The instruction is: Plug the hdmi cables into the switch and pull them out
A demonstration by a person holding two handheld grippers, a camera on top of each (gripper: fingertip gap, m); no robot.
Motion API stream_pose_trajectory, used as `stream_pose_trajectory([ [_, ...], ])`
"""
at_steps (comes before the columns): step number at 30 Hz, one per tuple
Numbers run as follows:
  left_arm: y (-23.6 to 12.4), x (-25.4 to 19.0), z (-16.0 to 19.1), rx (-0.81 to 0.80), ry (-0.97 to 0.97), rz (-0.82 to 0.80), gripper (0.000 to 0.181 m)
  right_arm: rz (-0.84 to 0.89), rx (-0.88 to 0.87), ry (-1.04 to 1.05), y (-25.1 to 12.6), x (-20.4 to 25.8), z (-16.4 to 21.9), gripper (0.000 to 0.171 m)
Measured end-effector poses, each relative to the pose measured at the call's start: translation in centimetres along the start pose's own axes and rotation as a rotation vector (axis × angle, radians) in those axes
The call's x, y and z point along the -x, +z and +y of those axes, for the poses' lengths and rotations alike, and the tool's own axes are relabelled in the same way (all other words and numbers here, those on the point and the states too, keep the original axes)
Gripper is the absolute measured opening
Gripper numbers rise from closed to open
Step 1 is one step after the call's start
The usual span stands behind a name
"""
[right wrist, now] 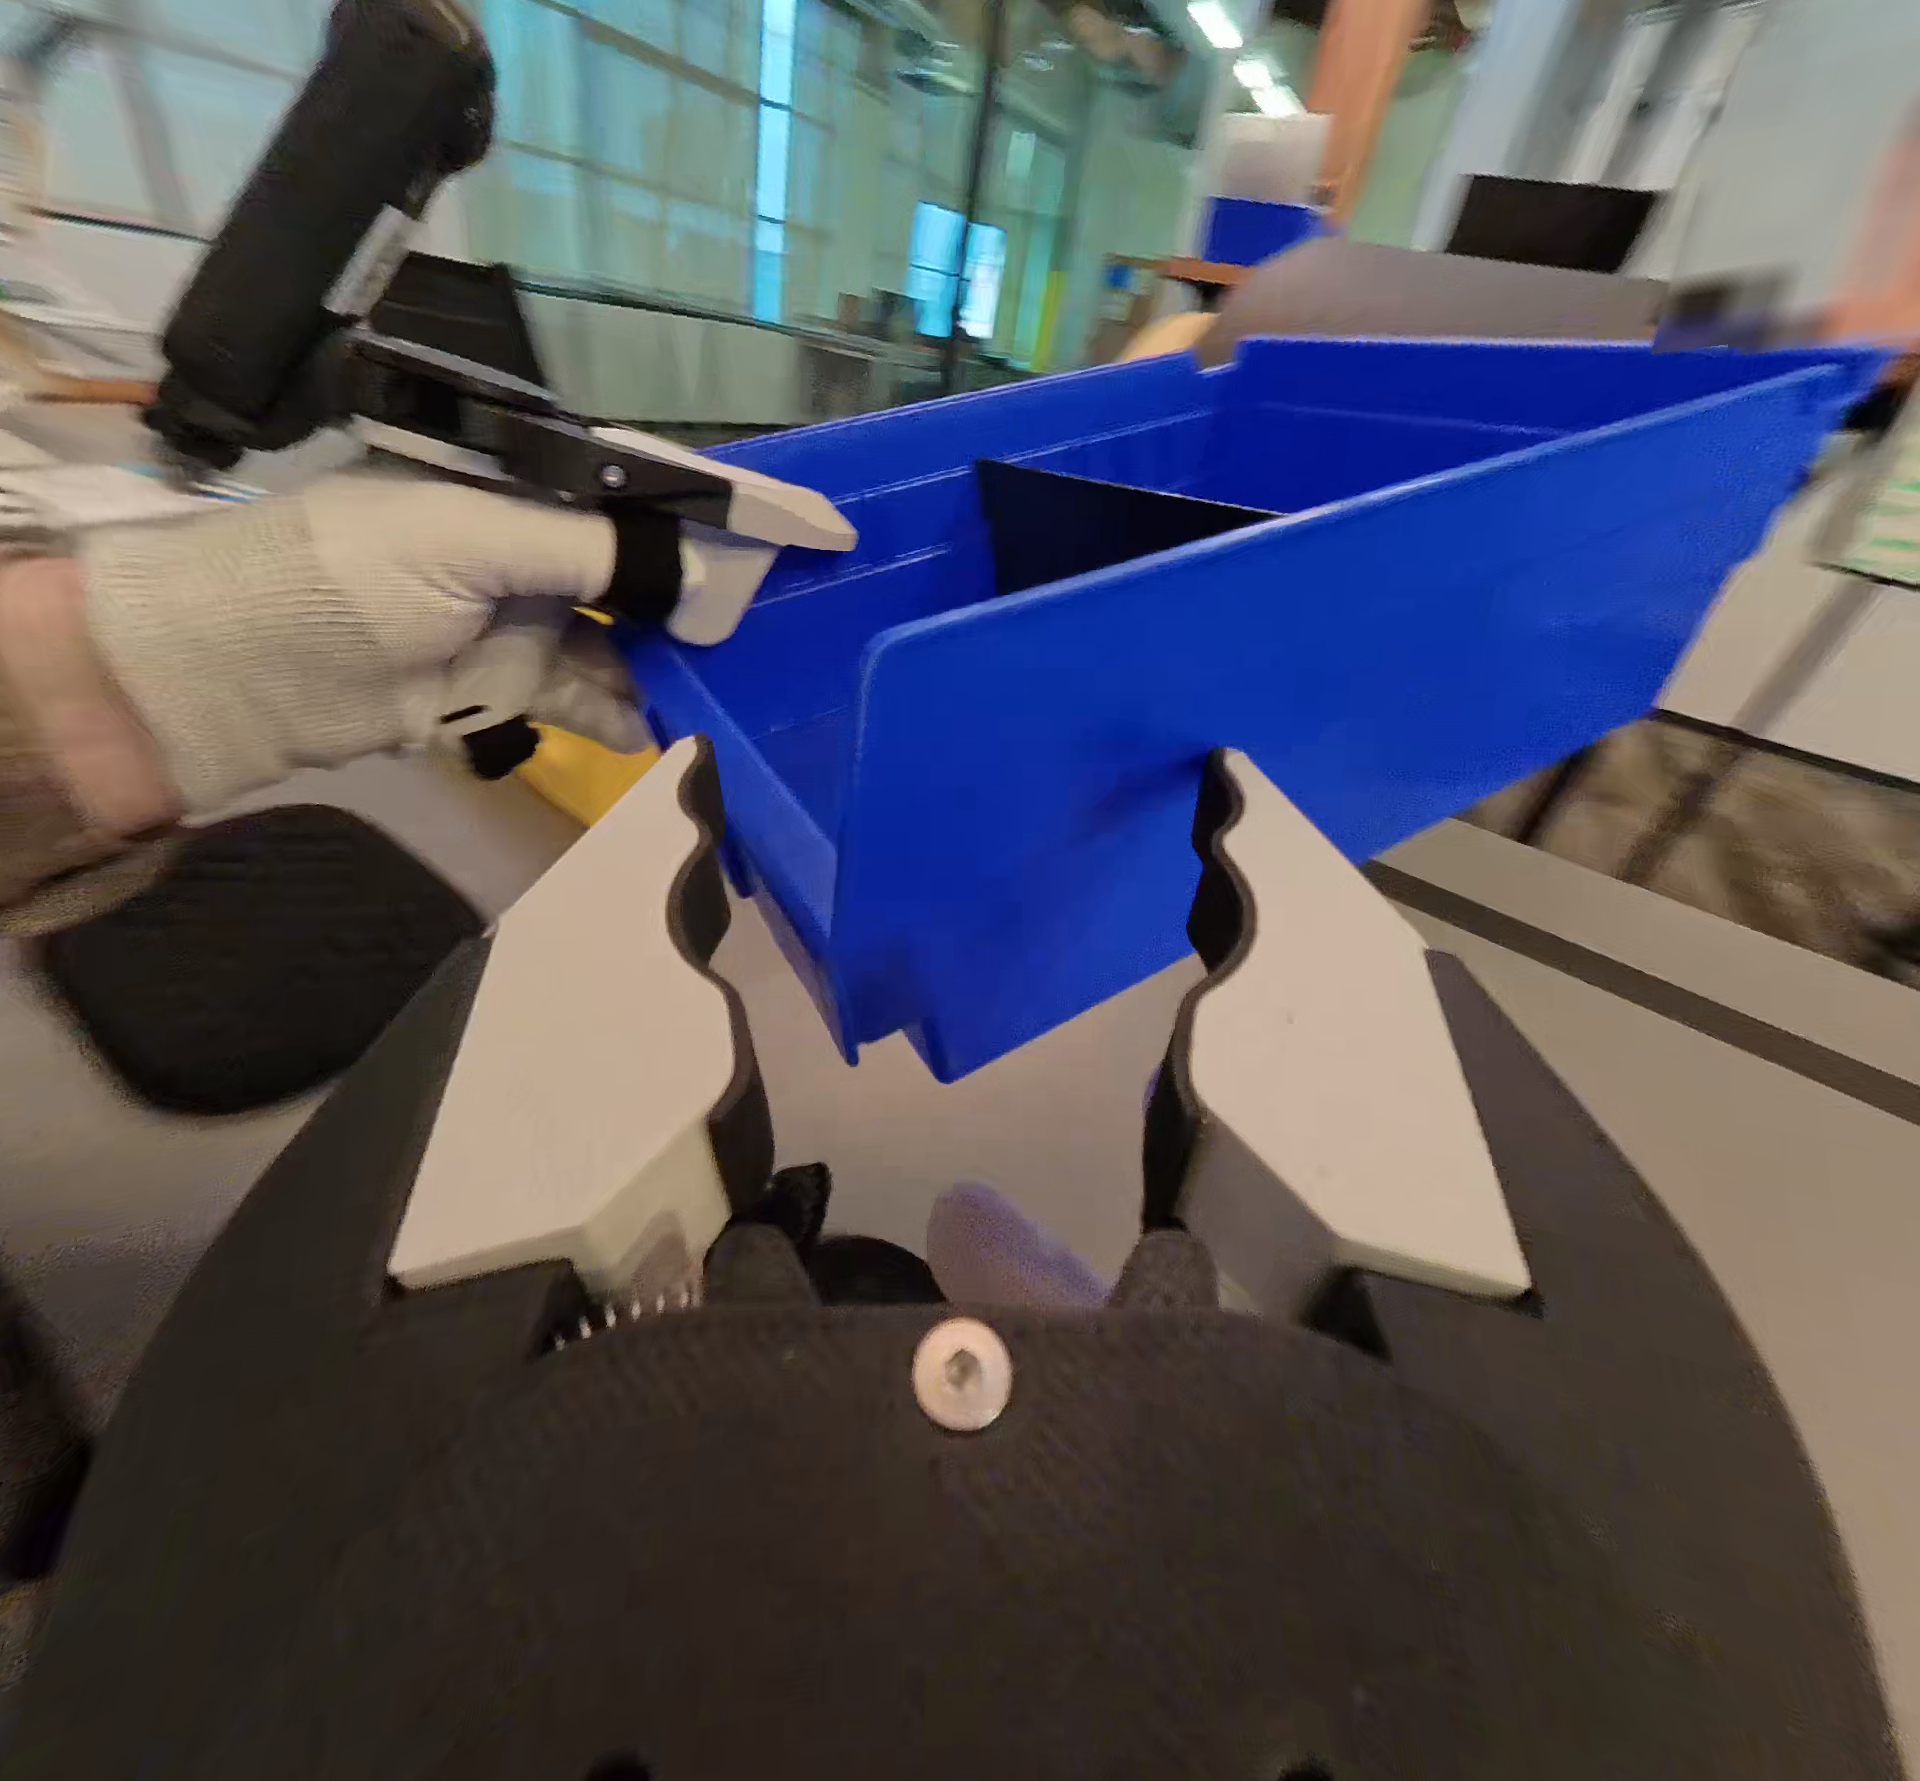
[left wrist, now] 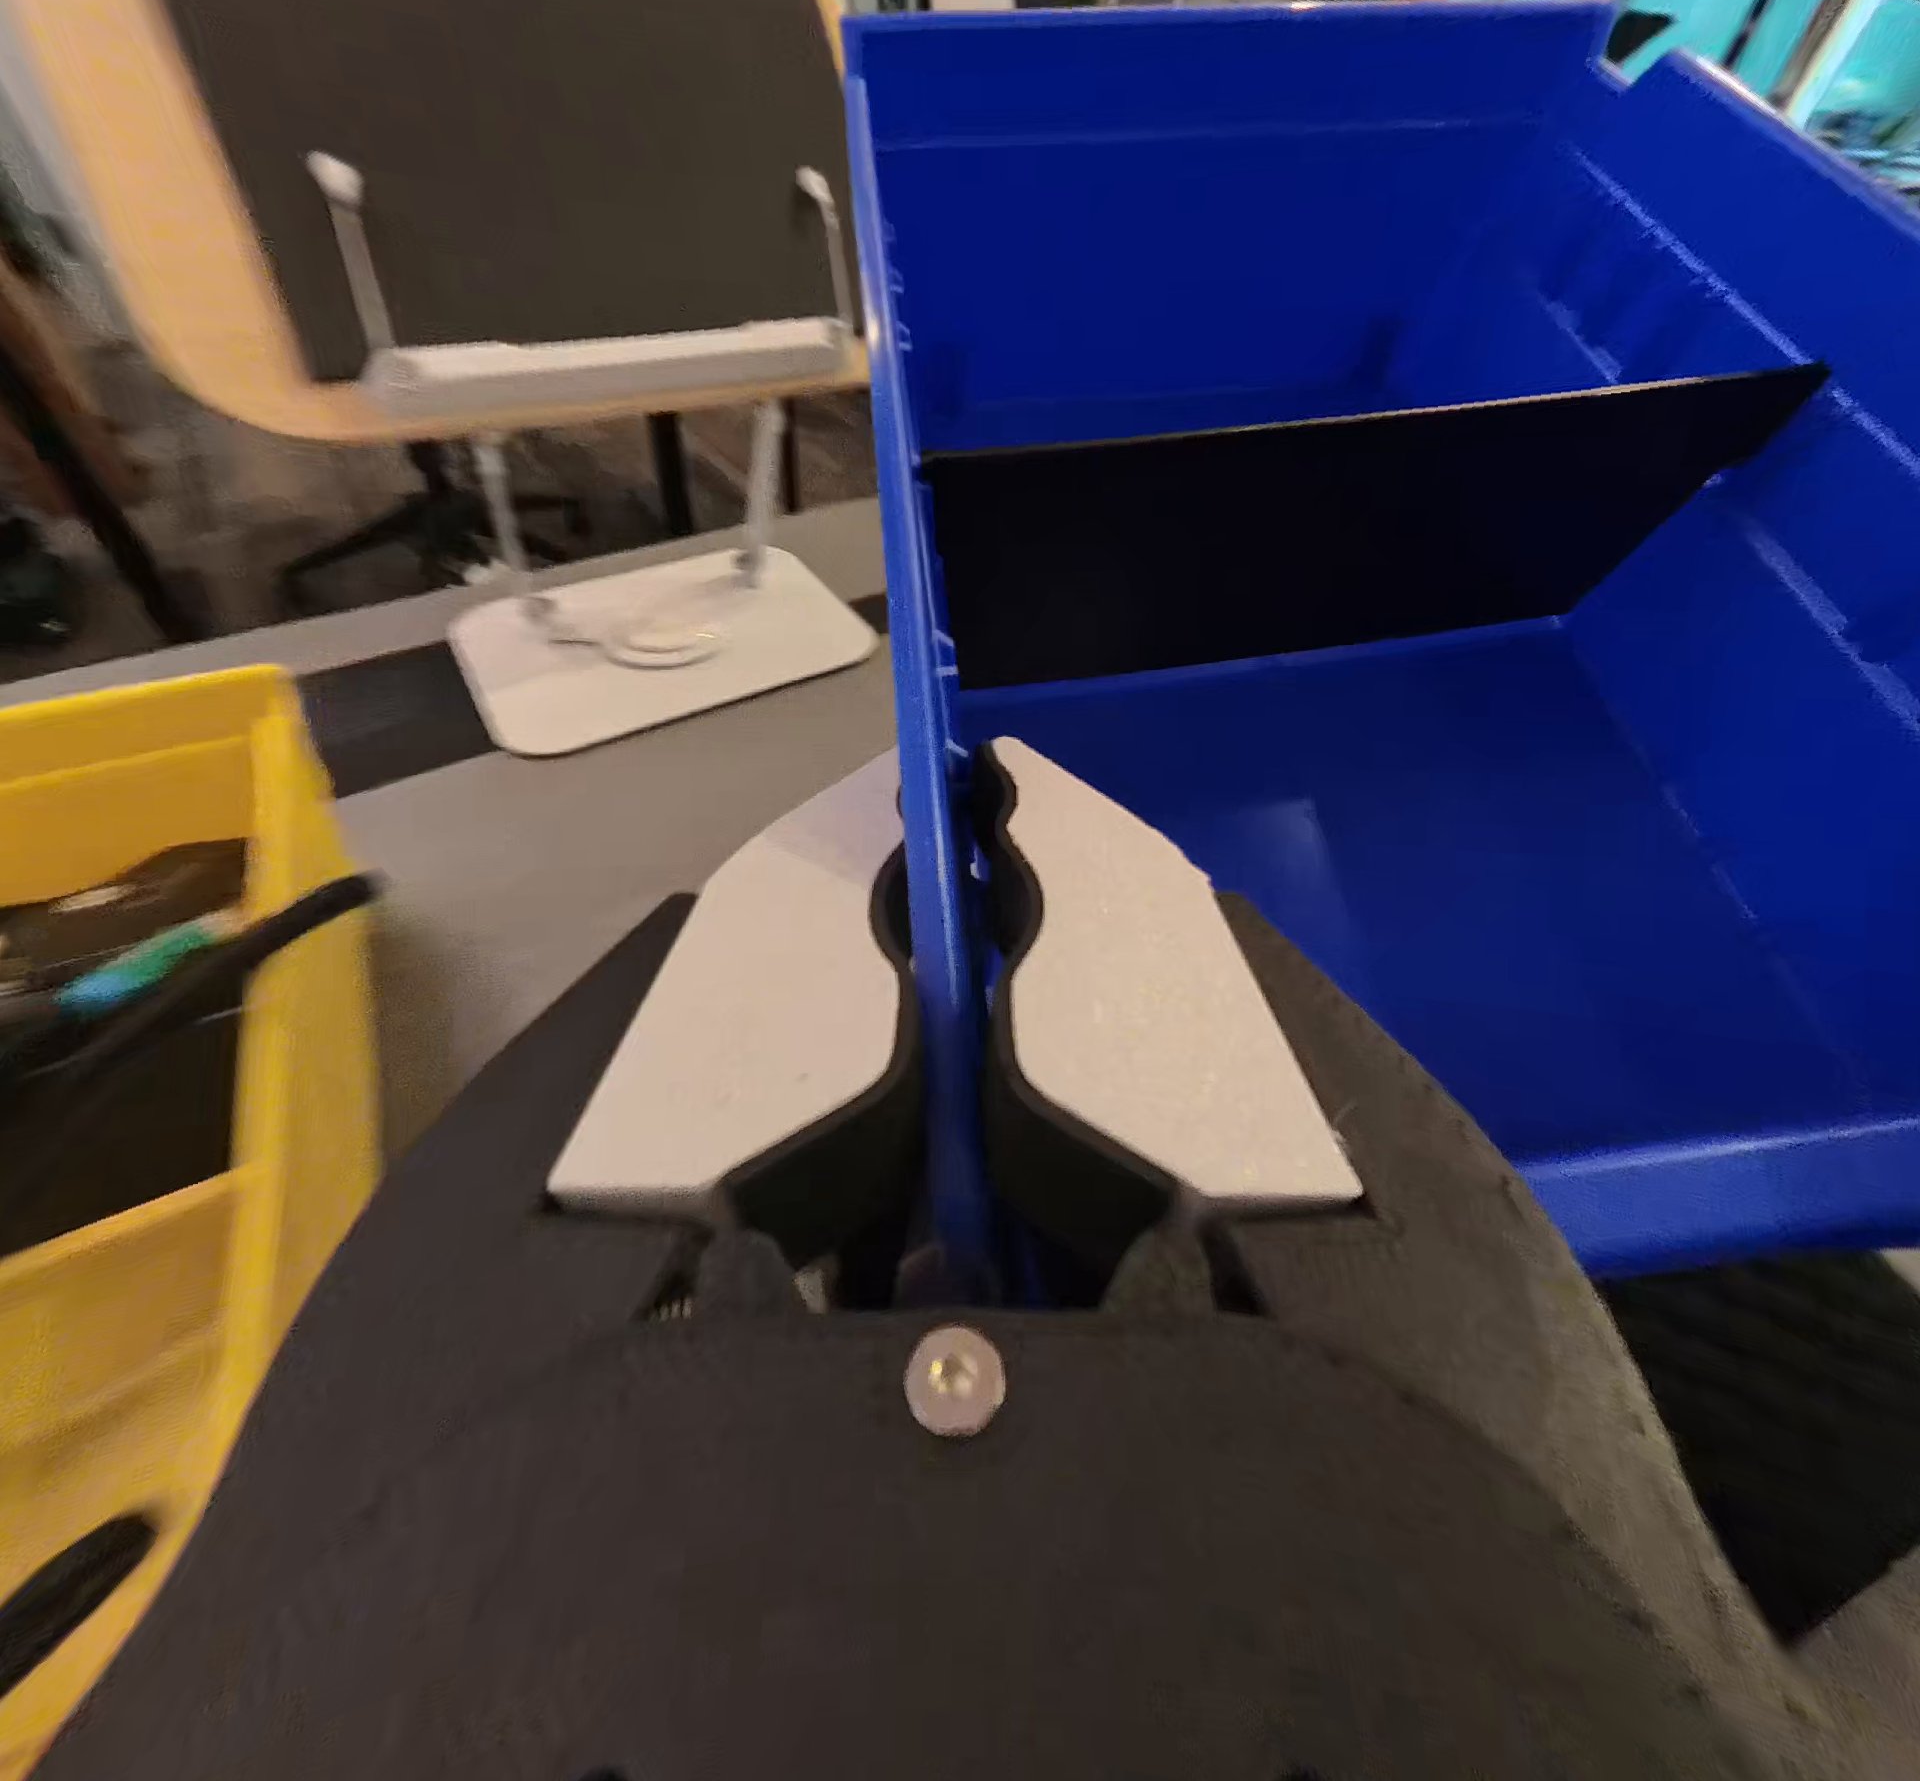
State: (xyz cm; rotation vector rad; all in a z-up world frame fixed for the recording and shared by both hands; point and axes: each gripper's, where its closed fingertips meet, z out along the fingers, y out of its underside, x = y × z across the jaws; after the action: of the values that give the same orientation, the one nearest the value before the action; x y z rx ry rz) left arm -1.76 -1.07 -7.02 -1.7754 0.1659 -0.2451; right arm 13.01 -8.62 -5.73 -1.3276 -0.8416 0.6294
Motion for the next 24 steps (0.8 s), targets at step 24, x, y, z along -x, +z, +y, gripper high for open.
stream_pose_trajectory([
  [24,21.6,-18.0,10.4,0.313,0.045,0.228,0.044,0.498,0.362,0.333,-7.5,-25.9,18.8,0.065],
])
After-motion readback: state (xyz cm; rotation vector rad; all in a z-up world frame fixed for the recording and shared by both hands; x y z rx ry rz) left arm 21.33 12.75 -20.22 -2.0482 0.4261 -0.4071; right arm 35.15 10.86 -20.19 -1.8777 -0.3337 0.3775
